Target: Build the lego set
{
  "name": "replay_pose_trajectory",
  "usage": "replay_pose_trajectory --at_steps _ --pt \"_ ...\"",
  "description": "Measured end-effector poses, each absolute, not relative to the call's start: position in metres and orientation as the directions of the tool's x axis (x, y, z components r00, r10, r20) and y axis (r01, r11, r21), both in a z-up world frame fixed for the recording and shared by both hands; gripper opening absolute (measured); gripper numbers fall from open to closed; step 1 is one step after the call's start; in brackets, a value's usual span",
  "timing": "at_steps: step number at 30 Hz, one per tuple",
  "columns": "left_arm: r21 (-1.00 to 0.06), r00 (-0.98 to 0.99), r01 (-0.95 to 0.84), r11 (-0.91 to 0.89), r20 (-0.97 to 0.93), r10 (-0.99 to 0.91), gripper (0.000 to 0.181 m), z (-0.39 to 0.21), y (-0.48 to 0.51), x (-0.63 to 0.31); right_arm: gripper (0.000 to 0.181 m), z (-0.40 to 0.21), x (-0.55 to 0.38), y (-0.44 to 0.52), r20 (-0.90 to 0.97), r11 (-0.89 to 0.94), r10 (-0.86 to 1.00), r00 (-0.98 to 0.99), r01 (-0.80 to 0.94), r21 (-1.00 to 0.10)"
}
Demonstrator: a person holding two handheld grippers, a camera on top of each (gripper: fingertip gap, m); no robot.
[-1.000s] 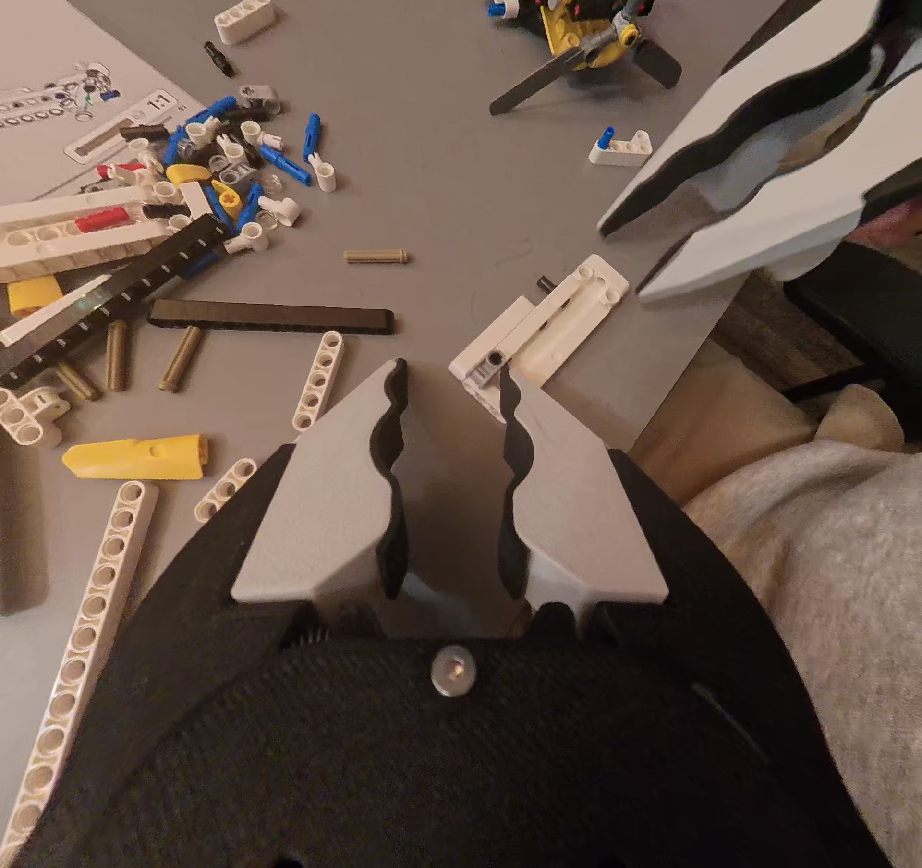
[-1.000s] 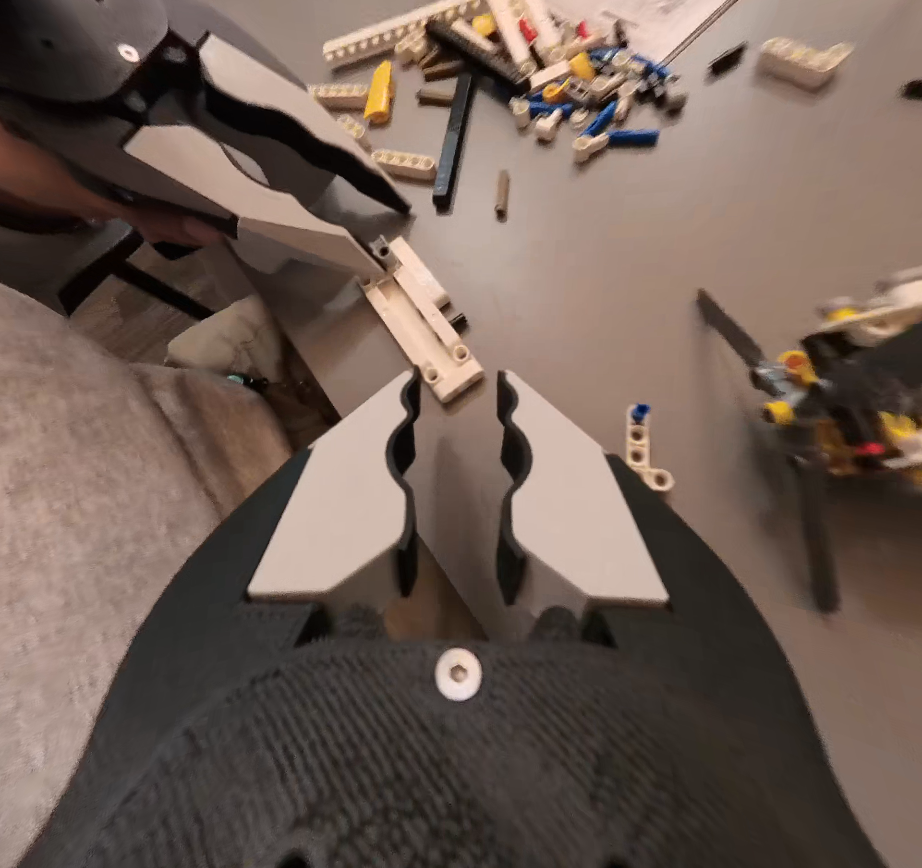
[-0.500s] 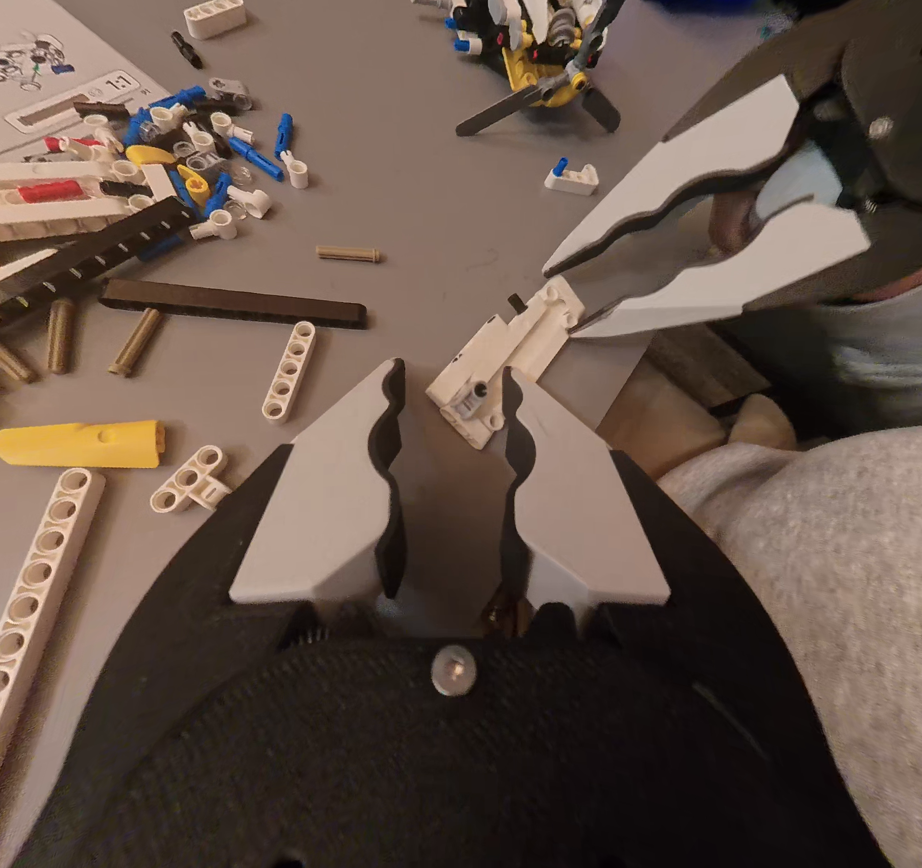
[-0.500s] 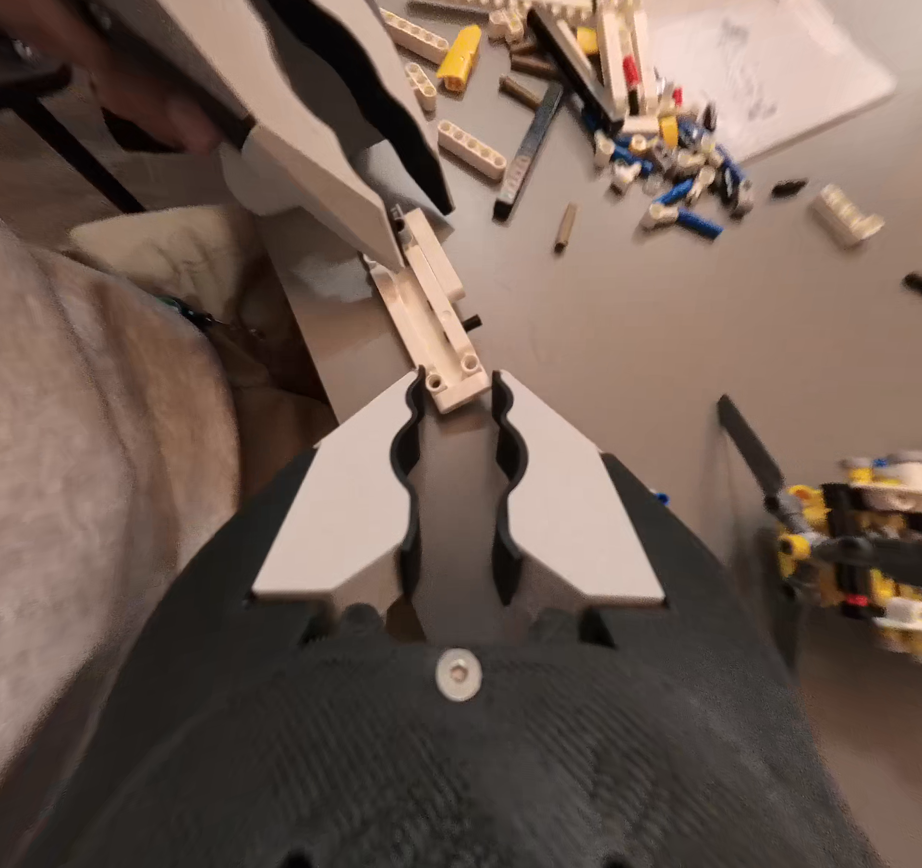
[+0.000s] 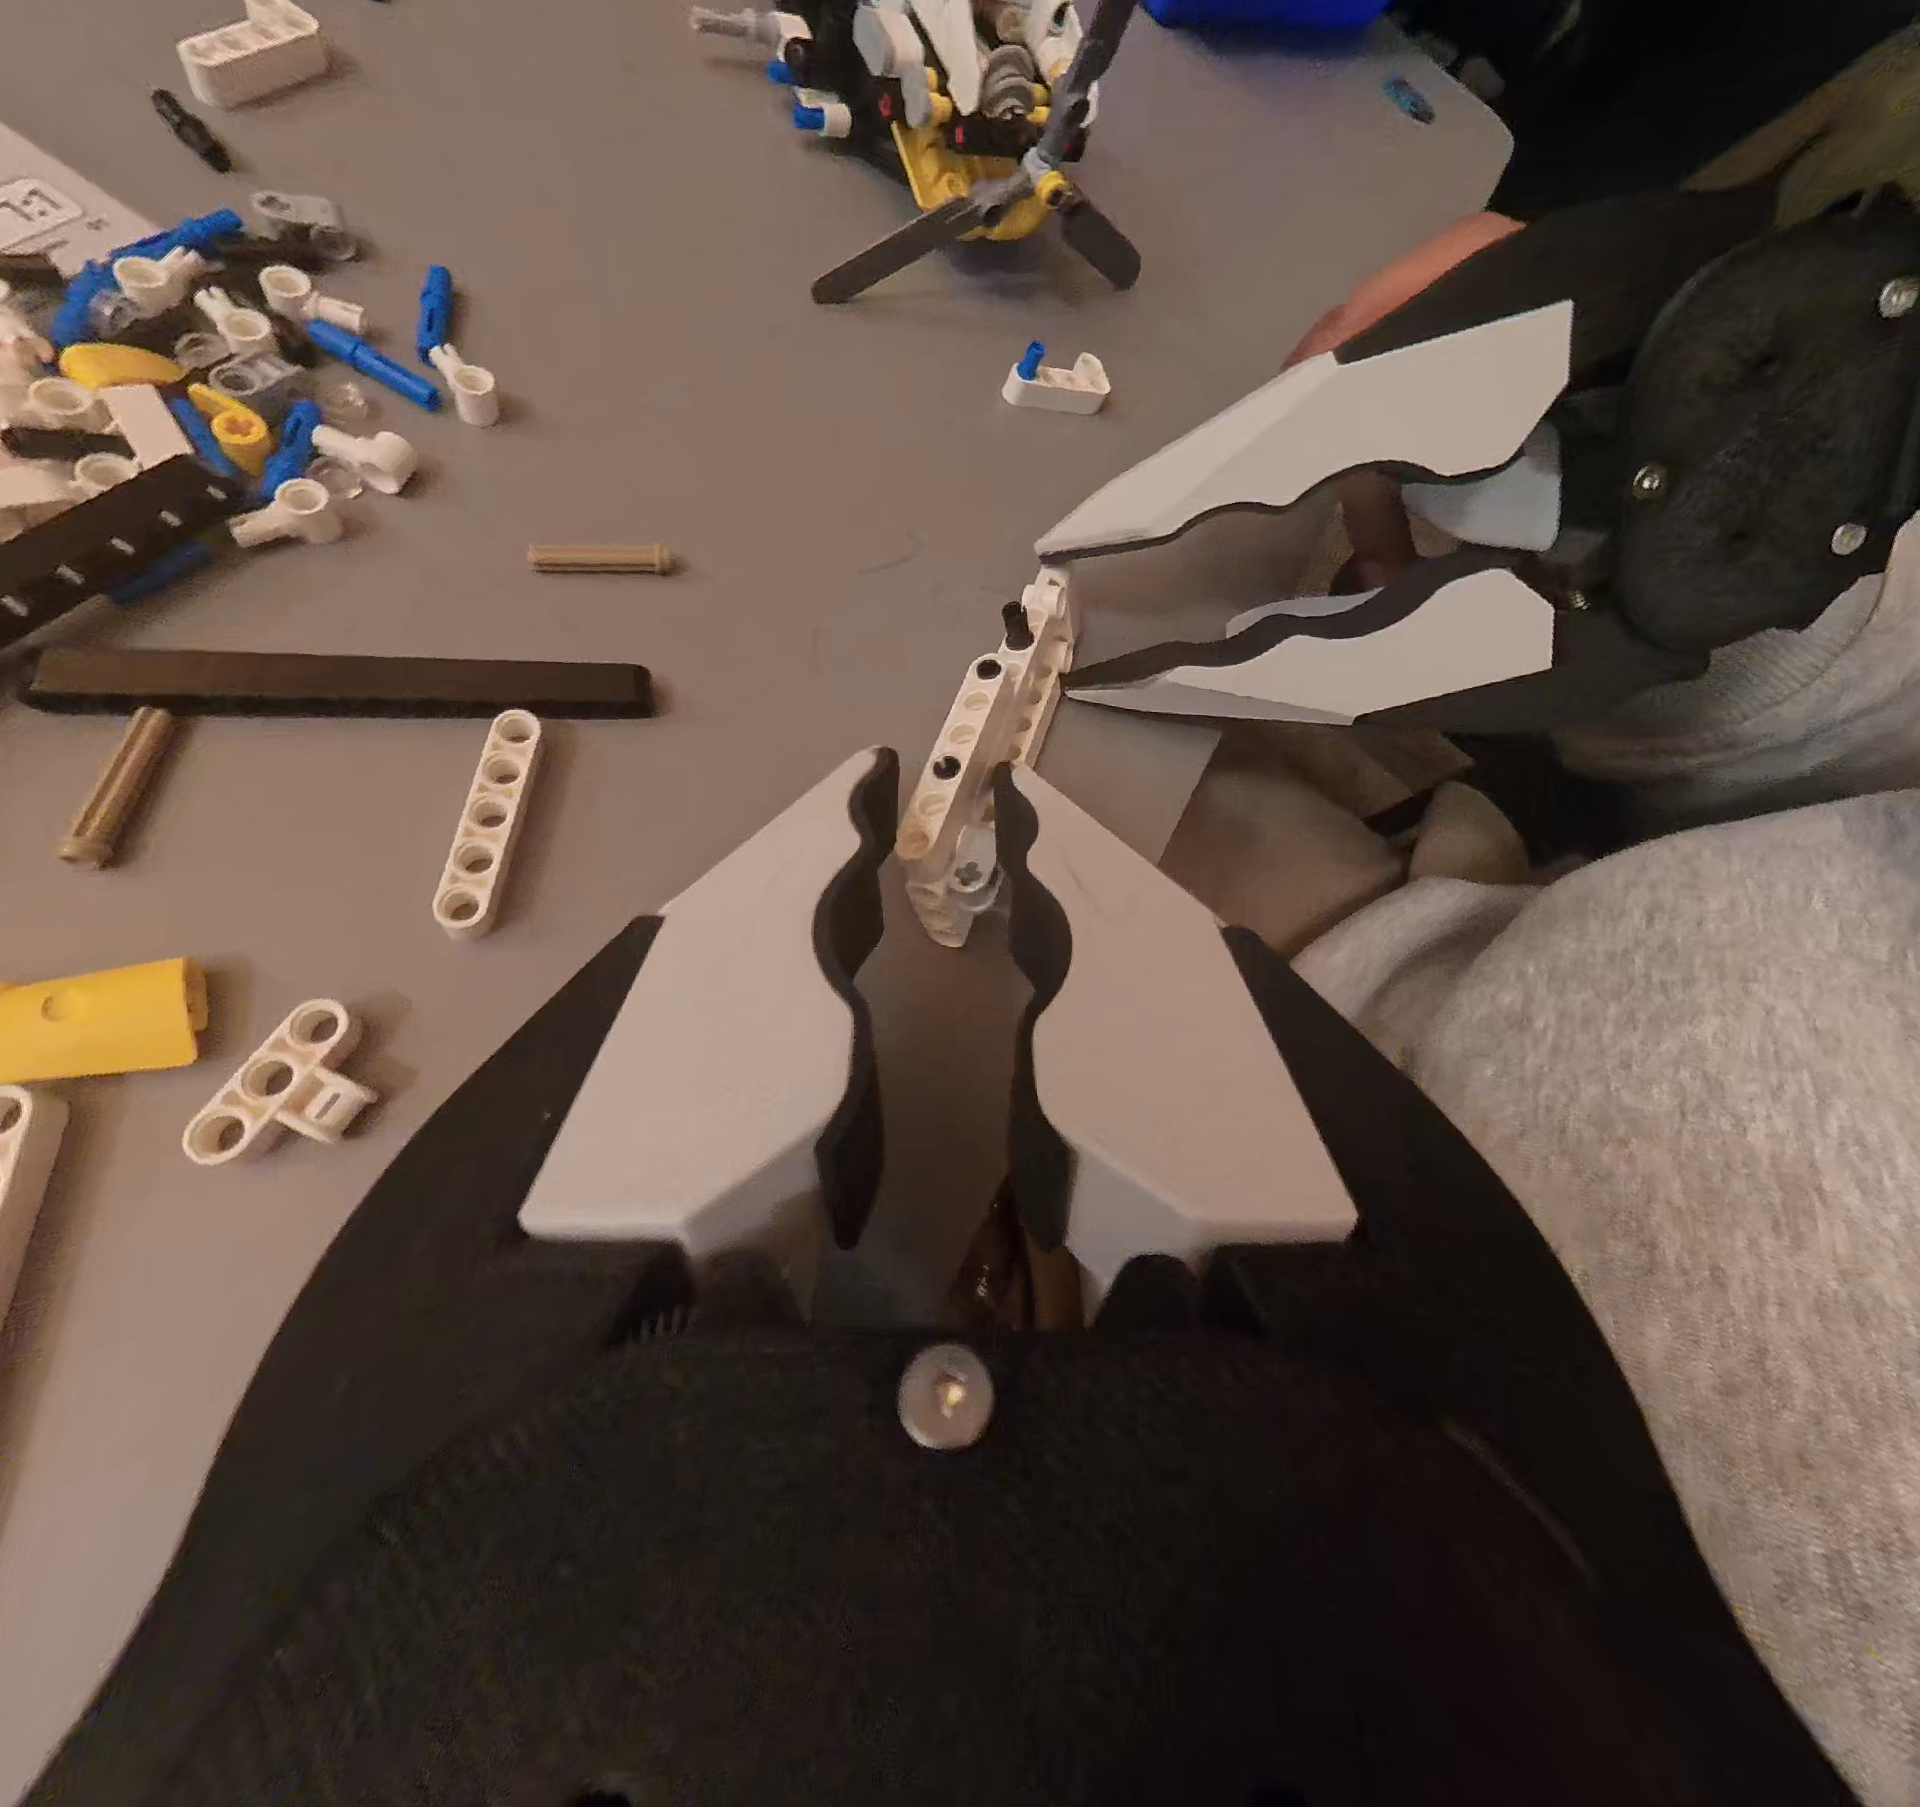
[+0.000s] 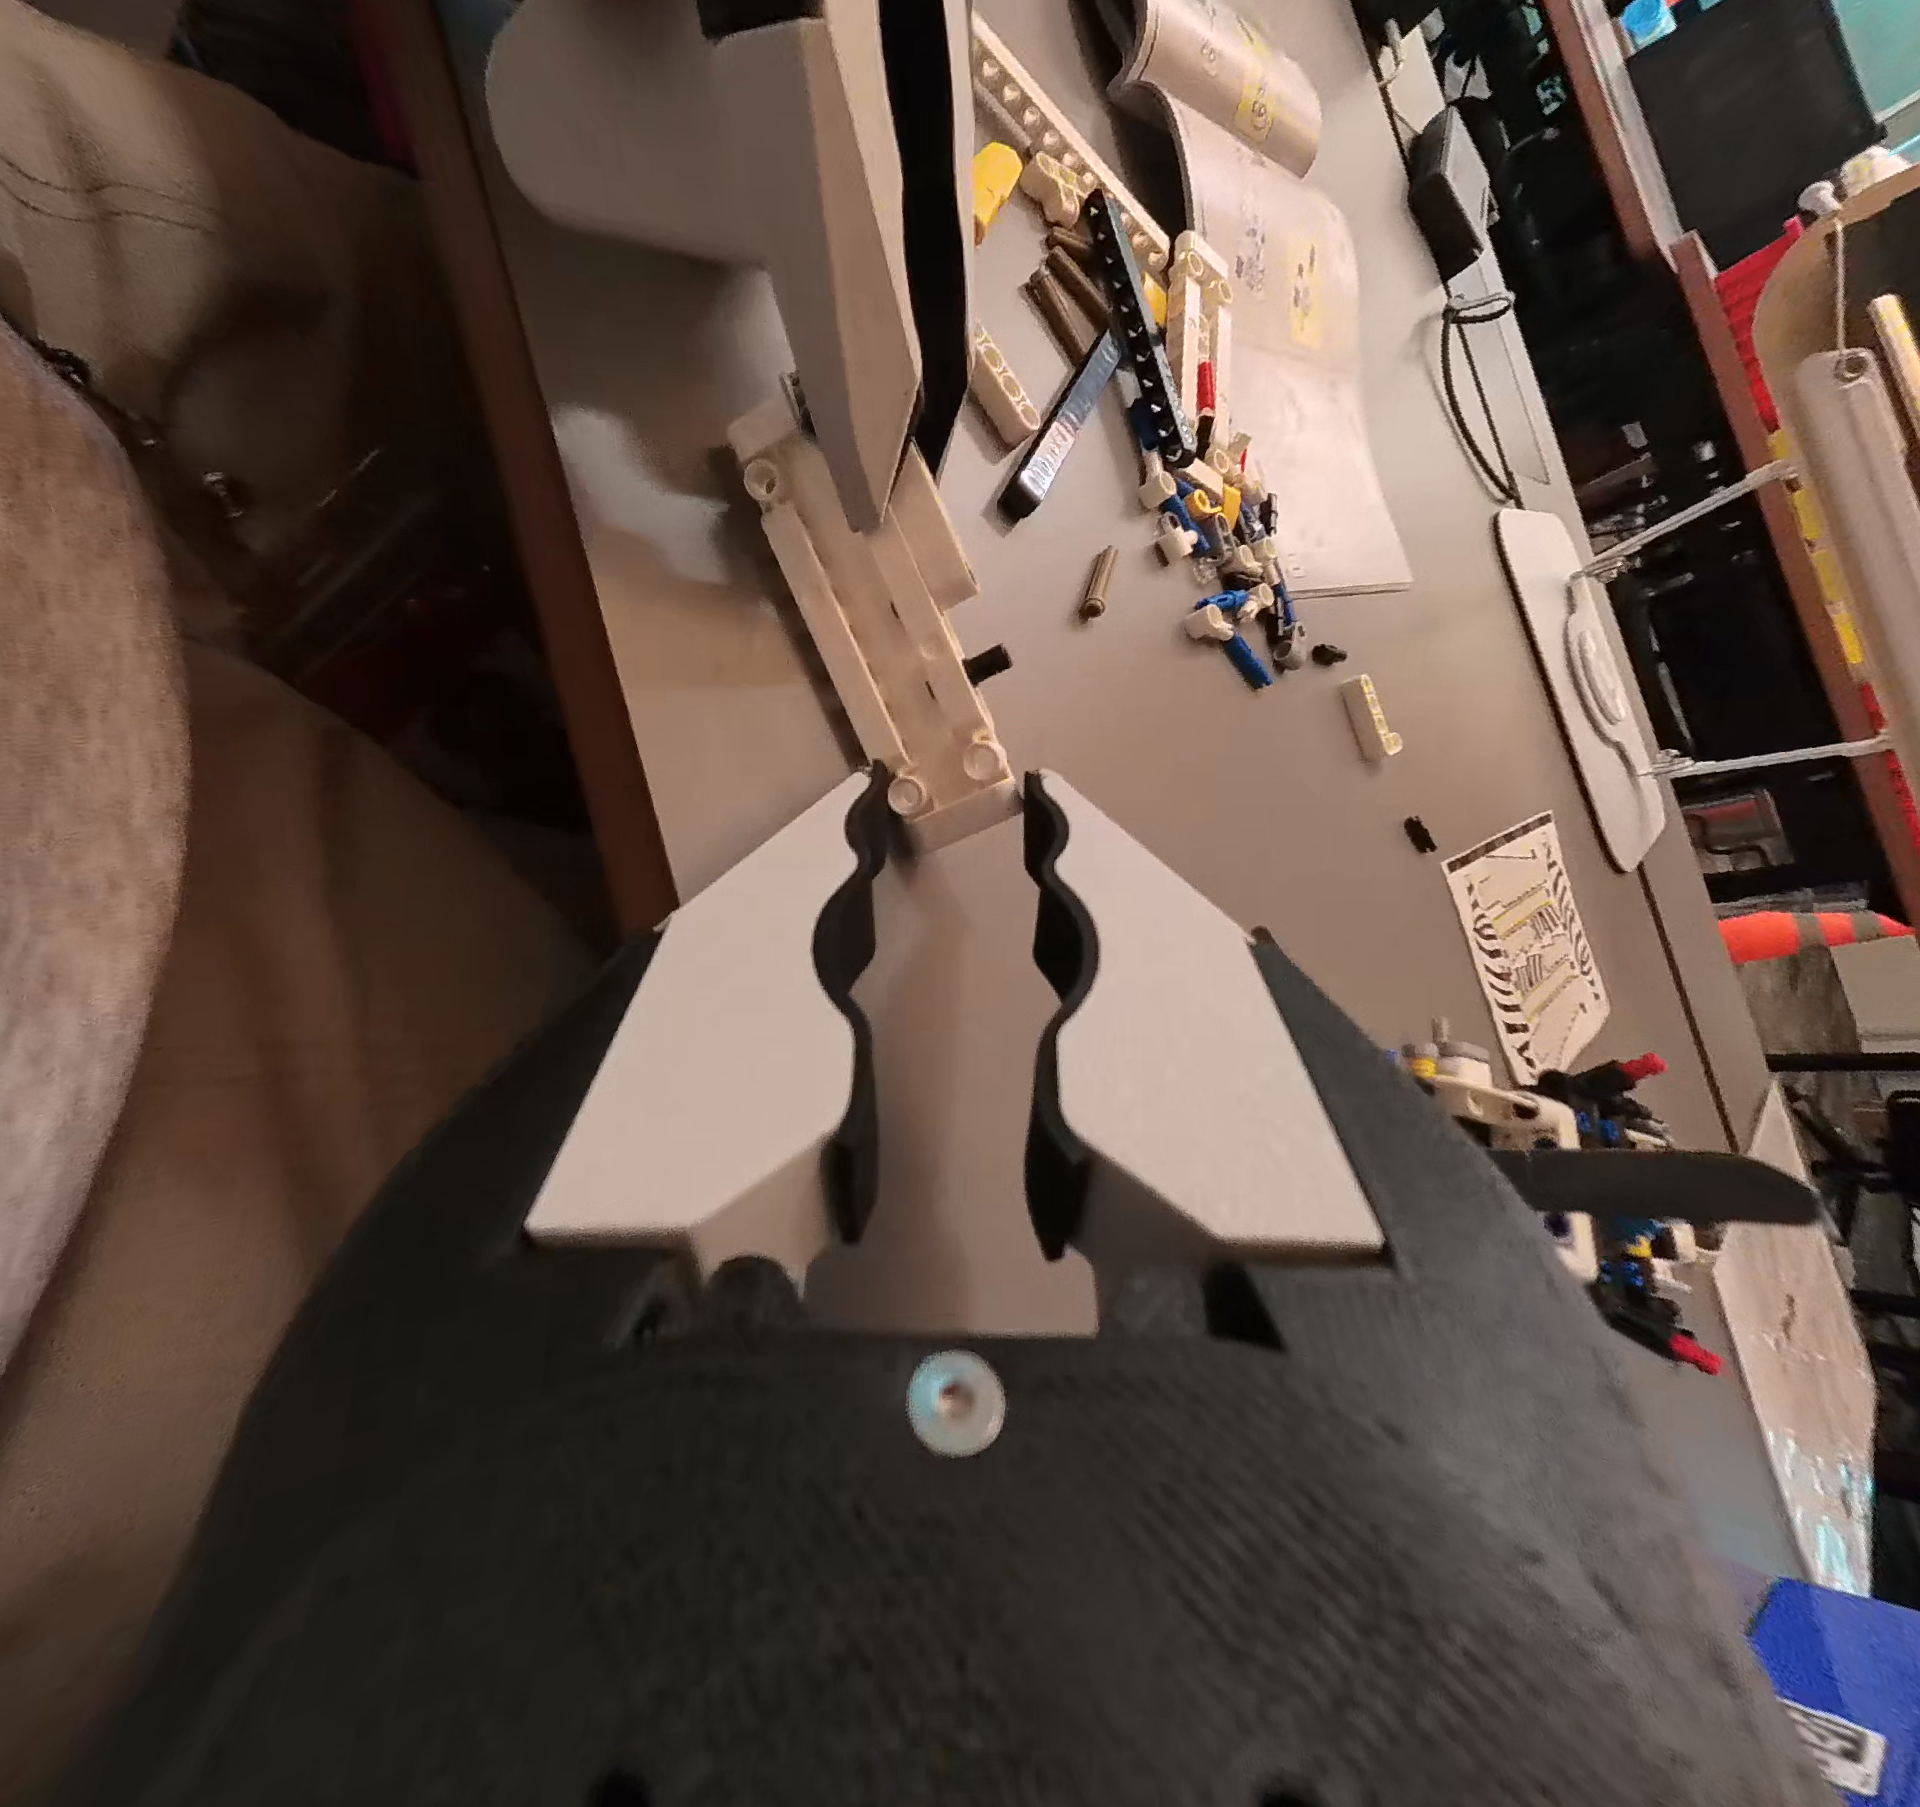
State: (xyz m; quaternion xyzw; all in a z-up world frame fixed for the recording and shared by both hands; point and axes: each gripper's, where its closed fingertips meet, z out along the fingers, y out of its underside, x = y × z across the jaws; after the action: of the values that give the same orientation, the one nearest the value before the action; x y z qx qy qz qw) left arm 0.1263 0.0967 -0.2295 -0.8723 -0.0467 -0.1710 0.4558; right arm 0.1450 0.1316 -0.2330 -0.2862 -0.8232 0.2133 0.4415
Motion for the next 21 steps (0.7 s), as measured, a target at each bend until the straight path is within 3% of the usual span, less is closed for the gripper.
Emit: replay_pose_trajectory --at_steps 8,13,21 --pt "-0.84 0.981 0.007 -0.543 0.112 -0.161 0.006 -0.227 0.1 0.13 0.031 -0.224 0.153 0.134 0.477 0.626 0.761 -0.44 0.305 -0.718" --pt "-0.83 0.976 0.025 -0.558 0.14 -0.166 0.008 -0.228 0.101 0.129 0.033 -0.208 0.158 0.154 0.36 0.489 0.853 -0.378 0.339 -0.803" --pt "-0.822 0.977 0.028 -0.568 0.143 -0.159 0.019 -0.23 0.1 0.128 0.033 -0.223 0.163 0.208 0.222 0.296 0.954 -0.201 0.523 -0.799"
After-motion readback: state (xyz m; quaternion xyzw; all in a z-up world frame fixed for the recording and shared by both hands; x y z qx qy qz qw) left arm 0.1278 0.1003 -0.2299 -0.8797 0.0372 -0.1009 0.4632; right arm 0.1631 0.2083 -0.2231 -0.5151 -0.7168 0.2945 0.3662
